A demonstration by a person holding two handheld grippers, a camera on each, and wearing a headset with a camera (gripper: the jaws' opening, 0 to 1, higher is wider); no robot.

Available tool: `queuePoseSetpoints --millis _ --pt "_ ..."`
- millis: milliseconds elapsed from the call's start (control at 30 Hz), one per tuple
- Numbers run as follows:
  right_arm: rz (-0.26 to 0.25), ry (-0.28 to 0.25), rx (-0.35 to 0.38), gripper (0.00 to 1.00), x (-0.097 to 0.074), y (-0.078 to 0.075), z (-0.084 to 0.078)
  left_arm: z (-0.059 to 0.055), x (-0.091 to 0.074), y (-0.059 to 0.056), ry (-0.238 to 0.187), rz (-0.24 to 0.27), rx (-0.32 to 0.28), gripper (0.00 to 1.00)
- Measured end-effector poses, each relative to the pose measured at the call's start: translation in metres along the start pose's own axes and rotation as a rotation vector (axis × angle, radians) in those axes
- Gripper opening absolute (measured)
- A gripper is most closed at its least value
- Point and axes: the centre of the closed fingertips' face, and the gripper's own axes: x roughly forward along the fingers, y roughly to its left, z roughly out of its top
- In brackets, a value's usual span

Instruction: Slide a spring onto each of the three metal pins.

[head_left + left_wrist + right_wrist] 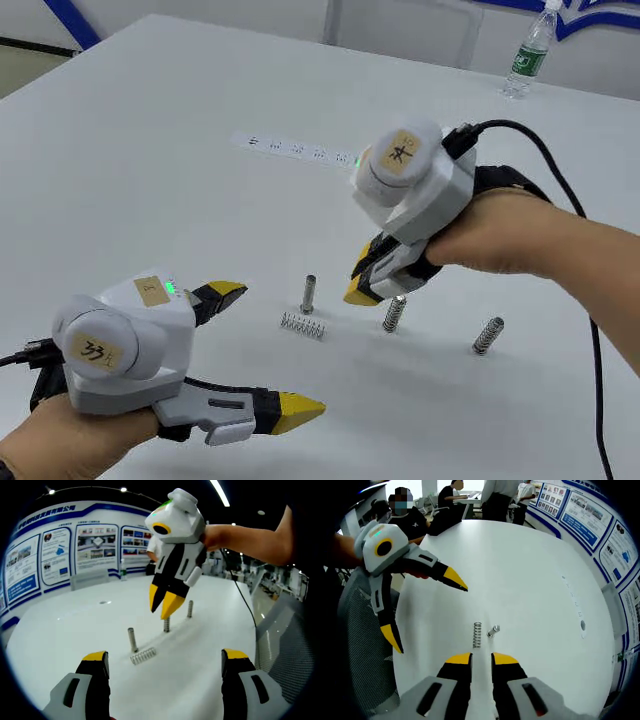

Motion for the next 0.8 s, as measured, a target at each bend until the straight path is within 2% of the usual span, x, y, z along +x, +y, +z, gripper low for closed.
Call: queuePoseSetpoints --millis 233,500,800 --pt "0.033 -0.011 -0.026 0.16 0.023 0.016 0.015 -0.001 -0.001 0.001 -0.001 0.005 -0.005 0.95" --pt "0.02 -0.028 -0.024 0.16 0.047 0.016 0.024 -0.002 -0.002 0.003 0.0 0.01 -0.012 0.95" --pt "0.004 -0.021 -0.018 0.16 0.068 0.015 0.024 -0.002 -0.003 0.005 -0.003 0.014 -0.017 0.95"
